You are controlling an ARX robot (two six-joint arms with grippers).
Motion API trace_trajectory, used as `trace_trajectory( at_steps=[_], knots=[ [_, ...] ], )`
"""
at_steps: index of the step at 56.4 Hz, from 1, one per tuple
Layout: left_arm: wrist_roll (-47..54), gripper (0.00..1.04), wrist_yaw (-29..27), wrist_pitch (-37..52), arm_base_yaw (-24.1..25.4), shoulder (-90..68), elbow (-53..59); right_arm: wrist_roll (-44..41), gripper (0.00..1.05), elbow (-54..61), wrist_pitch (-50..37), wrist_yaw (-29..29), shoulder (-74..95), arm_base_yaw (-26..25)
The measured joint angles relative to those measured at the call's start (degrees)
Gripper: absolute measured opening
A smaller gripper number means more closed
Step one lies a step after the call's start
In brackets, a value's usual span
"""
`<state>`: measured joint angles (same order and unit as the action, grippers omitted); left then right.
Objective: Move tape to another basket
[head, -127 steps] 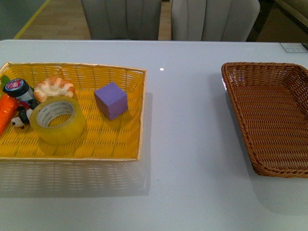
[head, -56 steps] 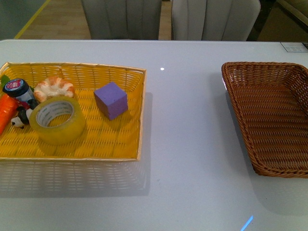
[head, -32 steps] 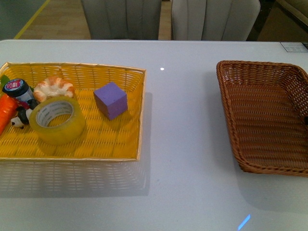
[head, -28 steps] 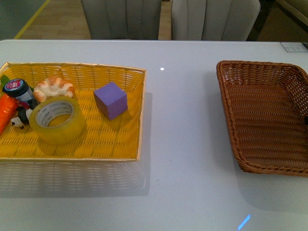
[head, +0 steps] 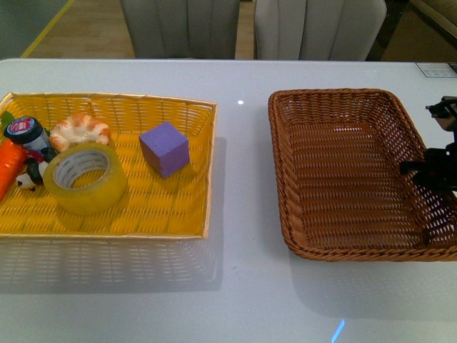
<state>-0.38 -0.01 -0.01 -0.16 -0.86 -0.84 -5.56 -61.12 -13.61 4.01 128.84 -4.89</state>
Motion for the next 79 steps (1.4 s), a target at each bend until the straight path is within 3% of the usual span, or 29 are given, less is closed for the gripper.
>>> trace_trajectory(
  at_steps=[17,27,32,46,55,62,66,79],
  knots=[
    [0.0,0.96,0.02,0.0,0.0,0.0,0.0,1.07,0.05,0.5,-0.11,0.17,0.0,2.36],
    [0.0,0.96,0.02,0.0,0.0,0.0,0.0,1.25,0.43,2.36,-3.08,-0.22,-1.44,1.53],
    [0.0,0.96,0.02,0.0,0.0,0.0,0.0,0.77,0.55,4.44,-6.19,-0.72,-4.07,1.03],
    [0.0,0.96,0.02,0.0,0.0,0.0,0.0,0.0,0.97,17.79,-13.92,4.57,-24.09,-1.95],
    [0.0,0.96,0.02,0.0,0.0,0.0,0.0,1.16,0.94,26.88,-17.29,6.88,-36.59,-5.22],
    [0.0,0.96,0.02,0.0,0.0,0.0,0.0,3.74,0.73,37.86,-45.16,5.05,-38.47,-5.11],
    [0.0,0.96,0.02,0.0,0.0,0.0,0.0,4.42,0.61,41.7,-52.35,4.55,-41.13,-3.89],
    [0.0,0.96,0.0,0.0,0.0,0.0,0.0,4.79,0.2,49.72,-51.01,1.92,-51.95,-1.27]
  ],
)
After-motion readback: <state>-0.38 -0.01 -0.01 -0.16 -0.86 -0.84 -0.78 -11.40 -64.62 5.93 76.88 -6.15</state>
